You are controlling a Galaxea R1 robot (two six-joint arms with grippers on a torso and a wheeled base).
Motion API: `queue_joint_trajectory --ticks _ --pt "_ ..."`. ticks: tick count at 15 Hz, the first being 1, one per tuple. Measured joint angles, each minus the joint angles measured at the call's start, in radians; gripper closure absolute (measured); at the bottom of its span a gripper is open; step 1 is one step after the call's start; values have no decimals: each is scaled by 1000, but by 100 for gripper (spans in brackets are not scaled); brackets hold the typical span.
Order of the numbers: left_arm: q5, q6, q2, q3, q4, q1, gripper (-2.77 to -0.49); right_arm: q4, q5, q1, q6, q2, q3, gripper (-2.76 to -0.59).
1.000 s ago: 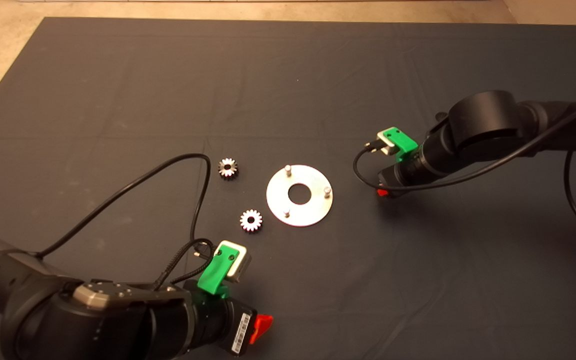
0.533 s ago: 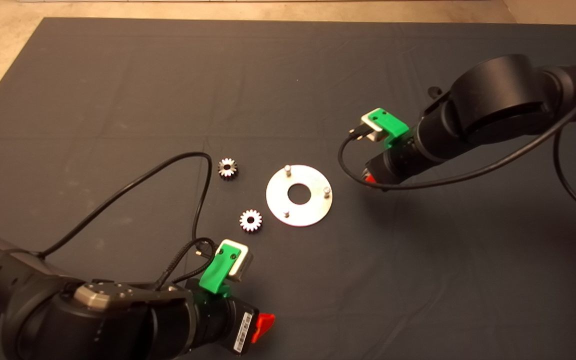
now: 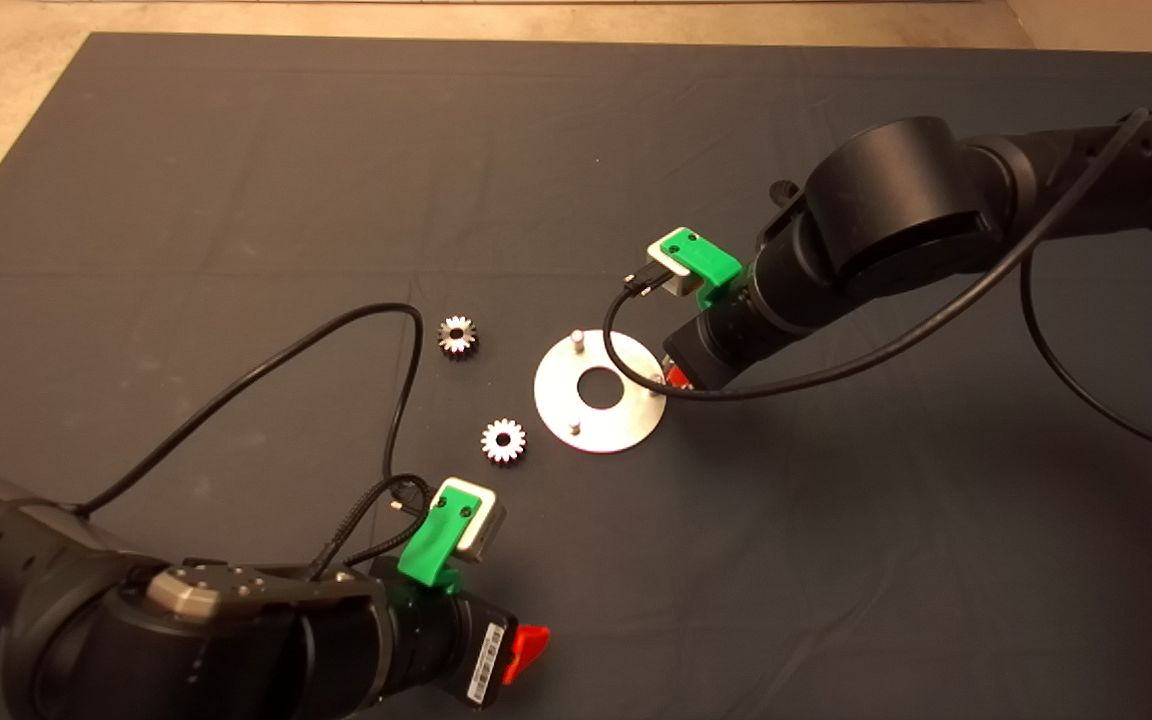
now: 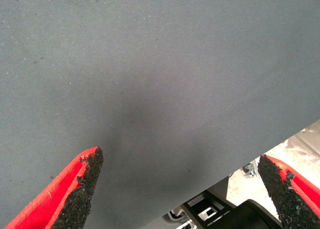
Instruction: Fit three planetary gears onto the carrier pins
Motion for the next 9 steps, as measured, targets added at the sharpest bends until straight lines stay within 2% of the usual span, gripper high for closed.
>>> queue_joint_trajectory --ticks 2,4,7,9 --pt "0 0 -1 0 0 0 -222 0 -4 -3 0 5 -24 -91" --pt "0 0 0 0 0 0 -222 0 -1 -5 0 27 -44 -91" --pt "0 0 -1 0 0 0 -222 0 -3 -28 -1 56 -80 -92" --pt "0 0 -1 0 0 0 -222 0 -1 -30 -1 82 -97 -91"
